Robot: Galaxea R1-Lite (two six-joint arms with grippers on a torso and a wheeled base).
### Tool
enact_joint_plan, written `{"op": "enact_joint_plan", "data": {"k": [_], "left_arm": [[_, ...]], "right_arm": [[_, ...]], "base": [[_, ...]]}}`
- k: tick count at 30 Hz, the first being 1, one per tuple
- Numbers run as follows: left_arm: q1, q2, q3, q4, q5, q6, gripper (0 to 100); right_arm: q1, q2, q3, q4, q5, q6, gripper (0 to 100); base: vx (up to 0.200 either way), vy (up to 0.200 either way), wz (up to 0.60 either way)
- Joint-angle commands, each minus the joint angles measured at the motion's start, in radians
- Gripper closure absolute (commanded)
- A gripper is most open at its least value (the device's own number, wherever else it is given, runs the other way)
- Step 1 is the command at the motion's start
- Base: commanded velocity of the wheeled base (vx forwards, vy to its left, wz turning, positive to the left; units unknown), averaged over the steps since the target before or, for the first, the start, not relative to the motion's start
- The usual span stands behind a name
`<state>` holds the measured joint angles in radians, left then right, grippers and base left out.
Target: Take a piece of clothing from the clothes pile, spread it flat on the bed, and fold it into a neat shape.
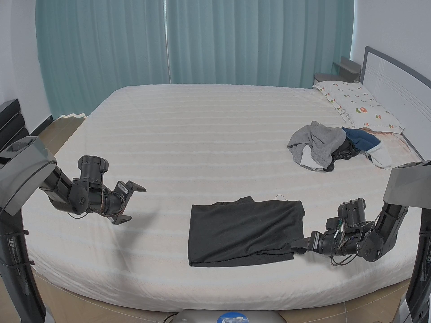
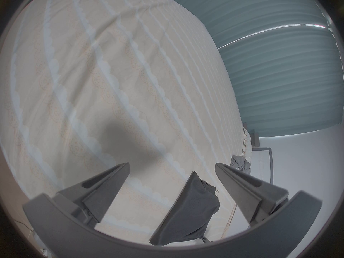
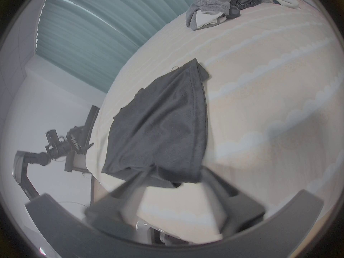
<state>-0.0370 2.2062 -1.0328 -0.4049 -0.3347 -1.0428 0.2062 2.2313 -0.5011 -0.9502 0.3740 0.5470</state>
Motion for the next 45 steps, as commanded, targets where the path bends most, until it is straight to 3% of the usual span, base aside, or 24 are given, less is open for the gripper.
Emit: {"op": "enact_joint_plan", "data": {"k": [1,6,16,24,43,44,45], "left_arm": [[0.0,0.001,0.0,0.0,0.0,0.0,0],[0.0,0.001,0.0,0.0,0.0,0.0,0],[0.0,0.001,0.0,0.0,0.0,0.0,0],[0.0,0.001,0.0,0.0,0.0,0.0,0],[0.0,0.001,0.0,0.0,0.0,0.0,0],[0.0,0.001,0.0,0.0,0.0,0.0,0],[0.0,0.001,0.0,0.0,0.0,0.0,0]], "right_arm": [[-0.008,-0.047,0.015,0.073,0.0,-0.064,100],[-0.042,-0.045,-0.002,0.156,-0.009,-0.154,100],[-0.054,-0.067,0.003,0.16,-0.012,-0.173,100],[-0.083,-0.079,0.001,0.229,-0.012,-0.257,100],[-0.105,-0.044,-0.013,0.266,-0.035,-0.318,100],[-0.105,-0.044,-0.013,0.266,-0.035,-0.318,0],[-0.105,-0.044,-0.022,0.26,-0.049,-0.311,0]], "base": [[0.0,0.0,0.0],[0.0,0.0,0.0],[0.0,0.0,0.0],[0.0,0.0,0.0],[0.0,0.0,0.0],[0.0,0.0,0.0],[0.0,0.0,0.0]]}}
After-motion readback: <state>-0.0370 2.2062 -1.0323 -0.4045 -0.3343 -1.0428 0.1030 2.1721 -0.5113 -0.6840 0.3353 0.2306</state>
